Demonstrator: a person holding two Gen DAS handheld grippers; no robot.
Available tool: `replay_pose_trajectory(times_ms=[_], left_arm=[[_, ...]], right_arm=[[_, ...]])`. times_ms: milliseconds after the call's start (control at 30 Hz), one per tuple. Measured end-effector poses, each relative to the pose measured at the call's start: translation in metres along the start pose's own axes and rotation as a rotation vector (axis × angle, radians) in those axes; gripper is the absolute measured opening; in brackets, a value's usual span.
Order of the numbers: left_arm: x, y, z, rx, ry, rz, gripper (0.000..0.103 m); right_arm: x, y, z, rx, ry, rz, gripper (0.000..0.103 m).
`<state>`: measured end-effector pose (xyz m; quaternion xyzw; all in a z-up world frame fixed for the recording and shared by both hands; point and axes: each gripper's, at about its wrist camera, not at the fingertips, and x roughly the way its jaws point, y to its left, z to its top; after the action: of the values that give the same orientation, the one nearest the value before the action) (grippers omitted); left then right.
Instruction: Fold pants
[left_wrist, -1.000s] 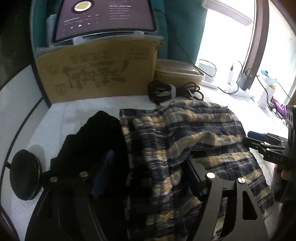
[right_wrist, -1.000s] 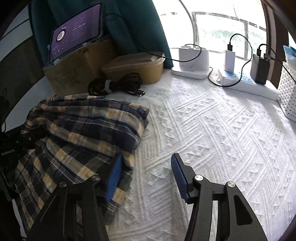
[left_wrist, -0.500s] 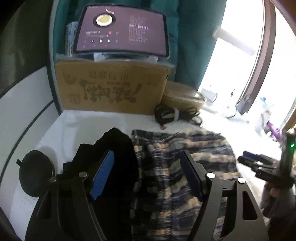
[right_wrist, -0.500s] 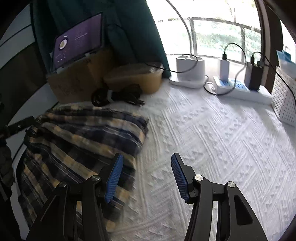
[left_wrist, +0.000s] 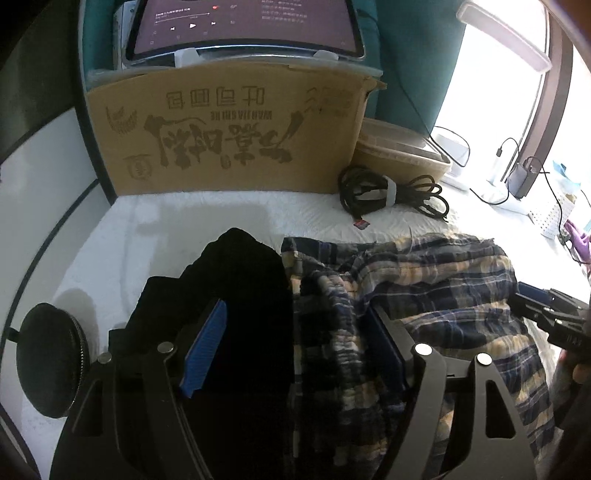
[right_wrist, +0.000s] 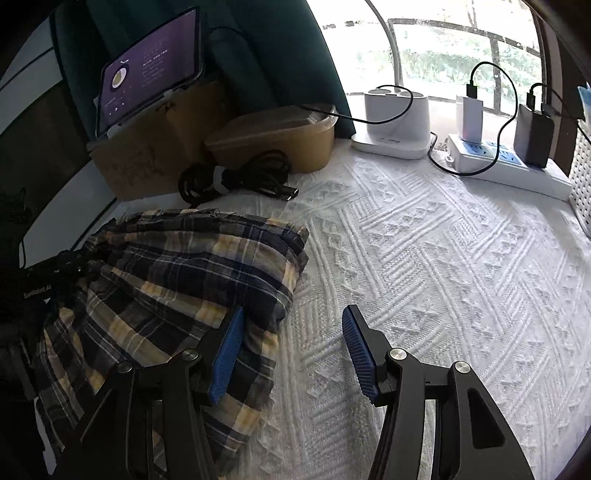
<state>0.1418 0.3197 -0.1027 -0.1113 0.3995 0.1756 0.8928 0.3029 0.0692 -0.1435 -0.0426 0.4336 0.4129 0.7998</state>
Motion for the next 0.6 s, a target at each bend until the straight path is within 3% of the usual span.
replay_pose_trajectory(times_ms=[200,600], left_arm=[[-0.011,0.0,0.005,-0.03,0.02,0.005,0.076],[-0.058,-0.011,-0.008,0.018,-0.059,-0.012,0.075]], right_arm=[[-0.005,-0.001,-0.001,0.007,-0.006,-0.015,0.061],[-0.036,0.015,-0.009,-0.011,-0.036,-0.033,0.061]])
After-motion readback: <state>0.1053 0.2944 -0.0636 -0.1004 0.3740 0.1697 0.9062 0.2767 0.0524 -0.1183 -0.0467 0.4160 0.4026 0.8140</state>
